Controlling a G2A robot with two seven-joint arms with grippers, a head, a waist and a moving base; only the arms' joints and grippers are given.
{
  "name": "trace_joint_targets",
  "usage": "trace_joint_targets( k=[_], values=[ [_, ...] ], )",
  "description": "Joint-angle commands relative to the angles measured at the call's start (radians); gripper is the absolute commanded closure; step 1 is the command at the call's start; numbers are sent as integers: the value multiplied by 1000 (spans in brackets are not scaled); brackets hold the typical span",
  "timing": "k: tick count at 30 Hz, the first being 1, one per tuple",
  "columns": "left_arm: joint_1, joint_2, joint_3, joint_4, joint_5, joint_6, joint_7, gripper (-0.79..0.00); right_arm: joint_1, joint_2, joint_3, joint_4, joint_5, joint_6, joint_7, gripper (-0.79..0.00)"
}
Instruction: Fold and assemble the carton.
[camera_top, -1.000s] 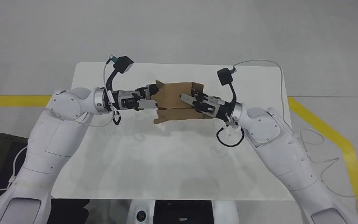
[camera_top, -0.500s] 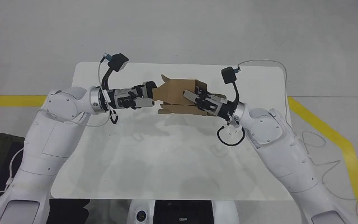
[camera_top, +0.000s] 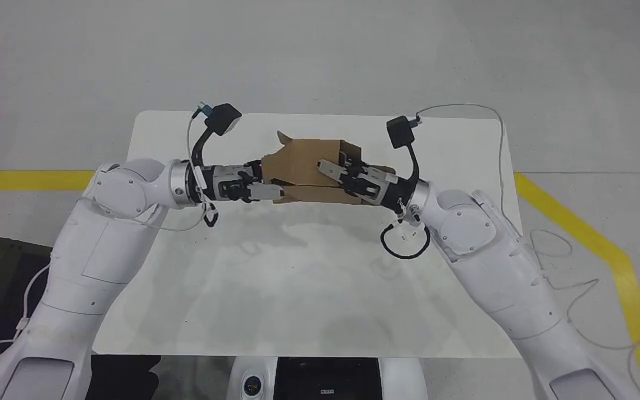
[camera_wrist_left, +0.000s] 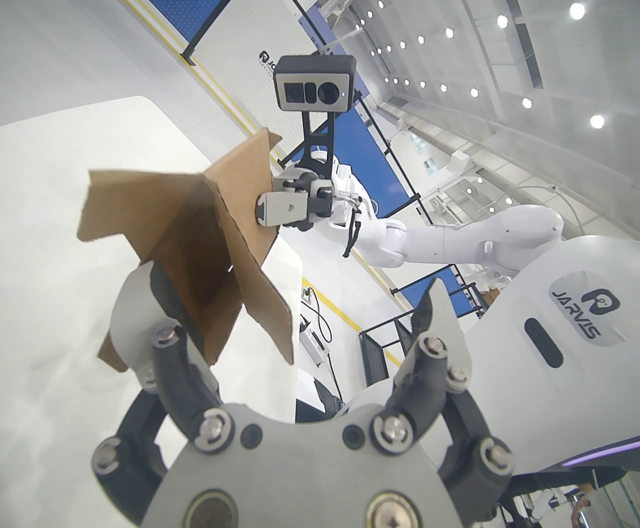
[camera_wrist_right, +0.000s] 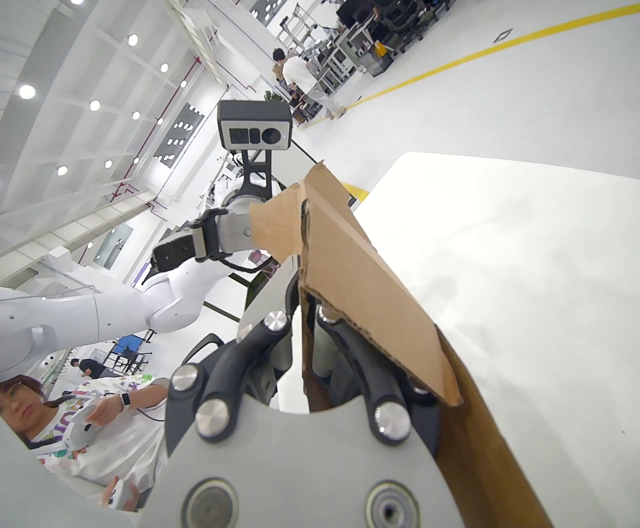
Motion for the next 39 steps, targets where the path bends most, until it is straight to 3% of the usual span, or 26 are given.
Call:
trace_joint_targets(
  k=[1,25,39],
  values=[
    [2,-1,4,-2,-2,0,-7,-785,-1,-1,7,1,-11,-2,-19,0],
    [23,-7,49,-60,-23,14,-77,-785,21,-30,9,5,-65,-10,-103,0],
    [13,-11,49,-39,-17,9,-65,-785,40,-58,-46,45,-59,-31,-101,0]
  ],
)
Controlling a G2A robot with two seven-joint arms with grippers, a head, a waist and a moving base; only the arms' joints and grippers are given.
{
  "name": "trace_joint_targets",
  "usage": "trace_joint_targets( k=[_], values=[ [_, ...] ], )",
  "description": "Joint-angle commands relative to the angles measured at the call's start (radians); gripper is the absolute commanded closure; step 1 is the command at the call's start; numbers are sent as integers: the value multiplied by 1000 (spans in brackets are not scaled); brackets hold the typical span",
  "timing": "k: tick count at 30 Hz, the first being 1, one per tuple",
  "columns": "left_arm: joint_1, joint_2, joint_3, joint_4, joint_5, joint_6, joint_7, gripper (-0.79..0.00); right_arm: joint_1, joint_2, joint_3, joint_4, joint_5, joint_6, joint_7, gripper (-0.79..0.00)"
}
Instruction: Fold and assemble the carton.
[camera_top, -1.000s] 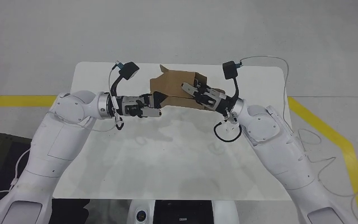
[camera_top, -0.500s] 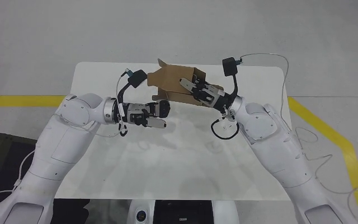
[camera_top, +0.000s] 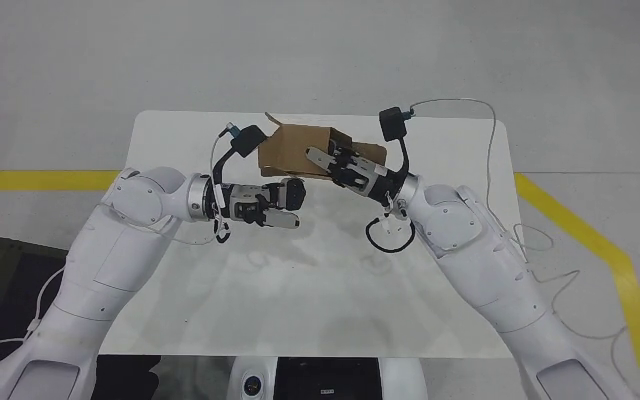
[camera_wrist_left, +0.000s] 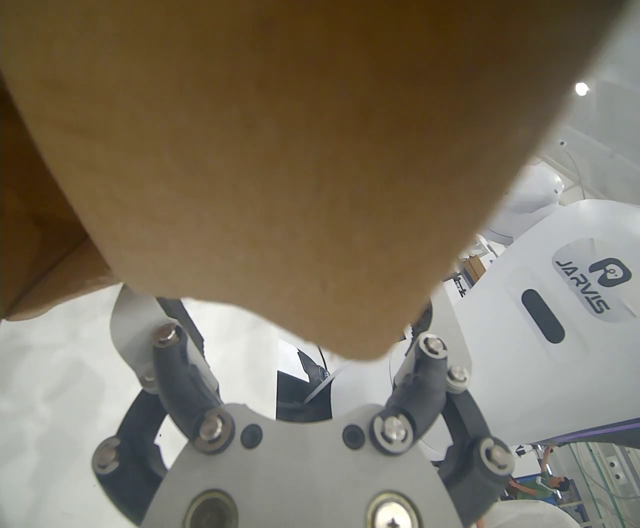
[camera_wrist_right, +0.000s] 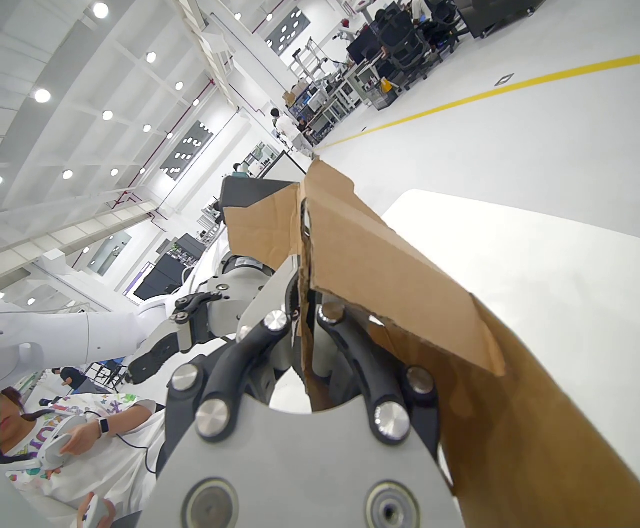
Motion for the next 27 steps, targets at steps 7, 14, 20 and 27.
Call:
trace_joint_targets(
  k=[7,14,20,27],
  values=[
    [-1,1,-14,10,0,-3,10,-785,-13,-7,1,2,-9,2,1,0],
    [1,0,-20,9,4,-3,13,-785,-27,-10,11,-14,-12,13,10,0],
    [2,0,-23,8,6,-2,10,-785,-34,-14,14,-18,-5,16,22,0],
    [2,0,-24,10,8,-2,12,-785,-37,-16,39,-12,-3,4,7,0]
  ],
)
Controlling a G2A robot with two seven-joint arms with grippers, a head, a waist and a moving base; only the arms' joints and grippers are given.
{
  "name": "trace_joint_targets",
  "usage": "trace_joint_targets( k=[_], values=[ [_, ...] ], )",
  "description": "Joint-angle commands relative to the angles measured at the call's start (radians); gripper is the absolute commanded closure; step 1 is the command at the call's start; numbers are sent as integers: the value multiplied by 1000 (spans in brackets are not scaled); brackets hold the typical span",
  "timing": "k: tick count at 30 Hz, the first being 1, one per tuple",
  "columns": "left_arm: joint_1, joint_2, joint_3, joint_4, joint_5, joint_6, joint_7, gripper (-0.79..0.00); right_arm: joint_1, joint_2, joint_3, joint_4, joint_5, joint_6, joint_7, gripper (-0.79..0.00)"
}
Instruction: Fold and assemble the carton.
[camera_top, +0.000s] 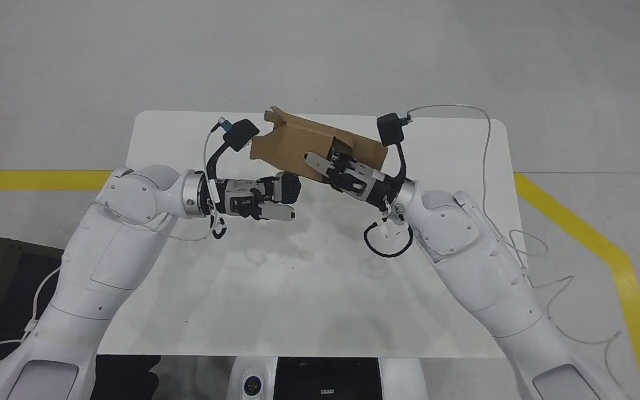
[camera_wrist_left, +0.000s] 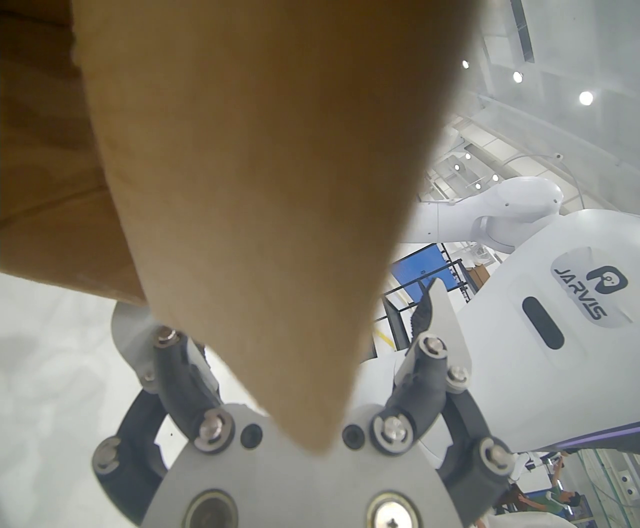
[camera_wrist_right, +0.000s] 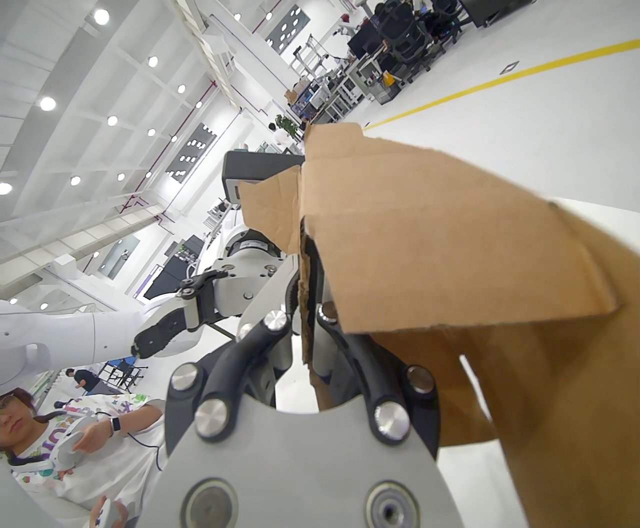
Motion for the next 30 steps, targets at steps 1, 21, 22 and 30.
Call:
trace_joint_targets(
  k=[1,21,22,30],
  values=[
    [0,0,-1,1,-1,0,-2,-785,-3,1,16,0,-8,0,-10,0],
    [-24,8,-78,125,153,-13,136,-785,-137,39,156,-86,114,-22,192,0],
    [-24,6,-72,131,178,-12,160,-785,-138,39,155,-87,126,-26,204,0],
    [-30,-1,-50,170,306,4,254,-785,-138,41,150,-84,184,-50,265,0]
  ],
)
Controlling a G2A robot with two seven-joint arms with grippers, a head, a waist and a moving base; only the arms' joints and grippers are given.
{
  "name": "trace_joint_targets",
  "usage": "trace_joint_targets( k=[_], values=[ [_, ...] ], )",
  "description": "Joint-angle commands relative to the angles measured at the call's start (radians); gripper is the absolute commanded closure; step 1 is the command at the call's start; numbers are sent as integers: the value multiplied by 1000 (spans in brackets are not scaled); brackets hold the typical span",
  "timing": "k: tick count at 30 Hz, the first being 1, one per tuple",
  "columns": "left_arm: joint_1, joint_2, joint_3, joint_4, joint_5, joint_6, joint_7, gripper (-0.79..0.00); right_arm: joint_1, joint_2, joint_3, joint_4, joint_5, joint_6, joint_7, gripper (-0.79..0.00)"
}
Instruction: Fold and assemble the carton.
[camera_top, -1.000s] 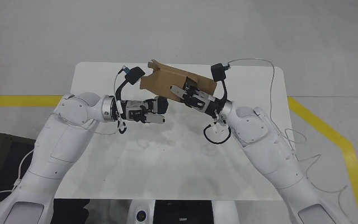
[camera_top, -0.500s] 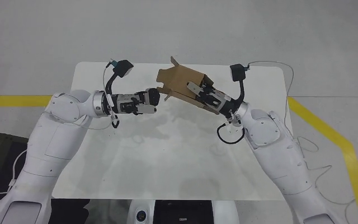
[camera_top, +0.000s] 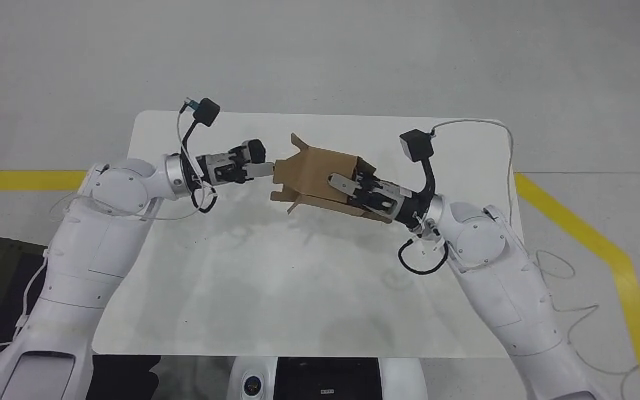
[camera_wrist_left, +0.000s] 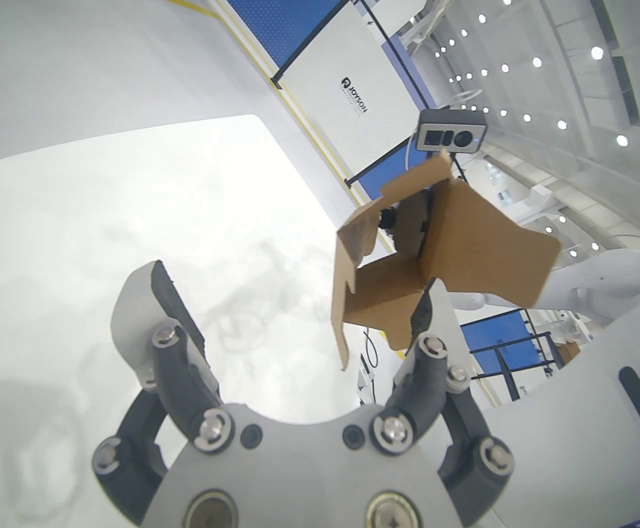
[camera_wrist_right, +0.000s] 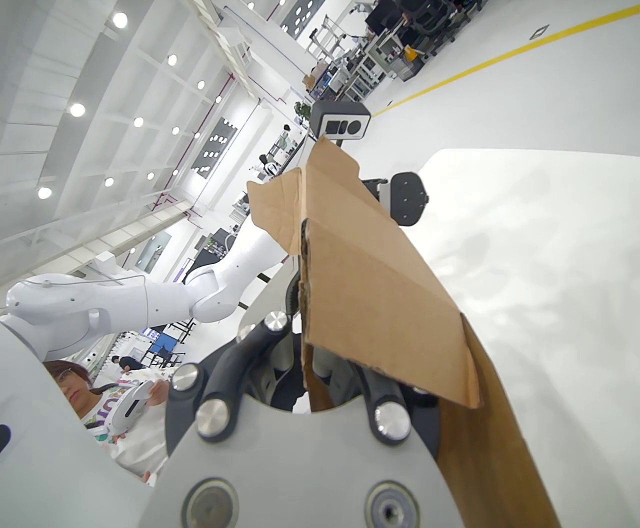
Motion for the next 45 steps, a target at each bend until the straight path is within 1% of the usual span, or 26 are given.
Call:
trace_joint_targets(
  k=[1,8,13,25,36,45],
  values=[
    [-1,-2,6,14,13,5,14,-785,-1,0,0,1,10,-4,4,0],
    [-17,-6,17,68,27,-3,24,-785,-14,4,16,-4,24,-12,7,0],
    [-24,-9,31,86,34,-5,23,-785,-16,4,20,-12,29,-14,6,0],
    [-18,-15,66,48,9,-31,-27,-785,14,-5,-16,12,36,-29,-6,0],
    [-18,-12,60,33,-29,-31,-54,-785,27,-12,-46,33,45,-42,3,0],
    [-22,-13,60,35,-32,-27,-51,-785,46,-21,-86,52,69,-66,25,0]
  ],
)
